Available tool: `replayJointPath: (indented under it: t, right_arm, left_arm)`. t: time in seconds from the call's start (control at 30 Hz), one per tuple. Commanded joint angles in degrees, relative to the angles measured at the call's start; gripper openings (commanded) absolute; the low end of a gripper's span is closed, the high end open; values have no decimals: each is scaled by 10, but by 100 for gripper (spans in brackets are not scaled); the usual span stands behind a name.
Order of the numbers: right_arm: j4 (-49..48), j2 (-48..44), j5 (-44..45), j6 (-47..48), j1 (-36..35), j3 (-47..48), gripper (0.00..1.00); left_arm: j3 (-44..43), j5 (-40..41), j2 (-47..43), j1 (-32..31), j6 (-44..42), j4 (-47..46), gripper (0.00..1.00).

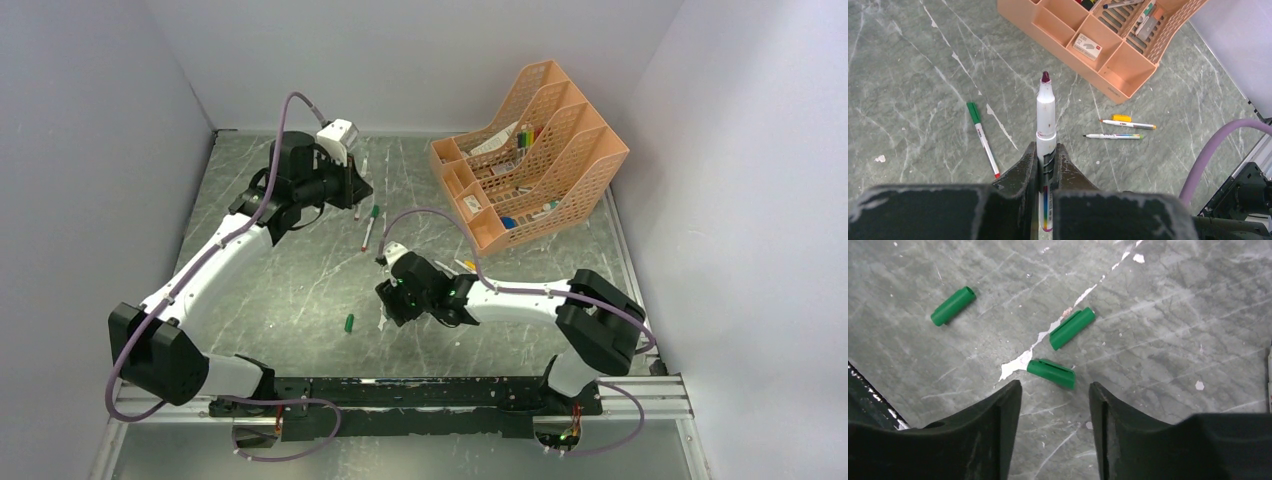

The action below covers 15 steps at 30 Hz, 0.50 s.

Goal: Insert the pens into the pen caps

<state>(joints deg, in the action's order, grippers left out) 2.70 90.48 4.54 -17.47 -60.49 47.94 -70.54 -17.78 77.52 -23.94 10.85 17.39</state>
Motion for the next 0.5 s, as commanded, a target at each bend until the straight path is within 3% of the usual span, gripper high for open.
replayJointPath:
  t: [0.0, 0.1, 0.2, 0.23, 0.47]
  right_arm:
    - [40, 23, 28, 40, -2, 24, 43]
    - [40, 27, 45, 7, -4, 30, 30]
    - [18, 9, 55, -42, -8, 20, 4]
    - [16, 6, 65, -60, -11, 18, 0]
    - [33, 7, 98, -109, -32, -7, 0]
  left_arm:
    - [7, -8, -9, 6, -6, -4, 7]
    - [11, -9, -10, 7, -5, -7, 7]
    - [15, -8, -9, 9, -3, -8, 7]
    - [15, -10, -8, 9, -2, -8, 7]
    - [14, -25, -10, 13, 3, -16, 7]
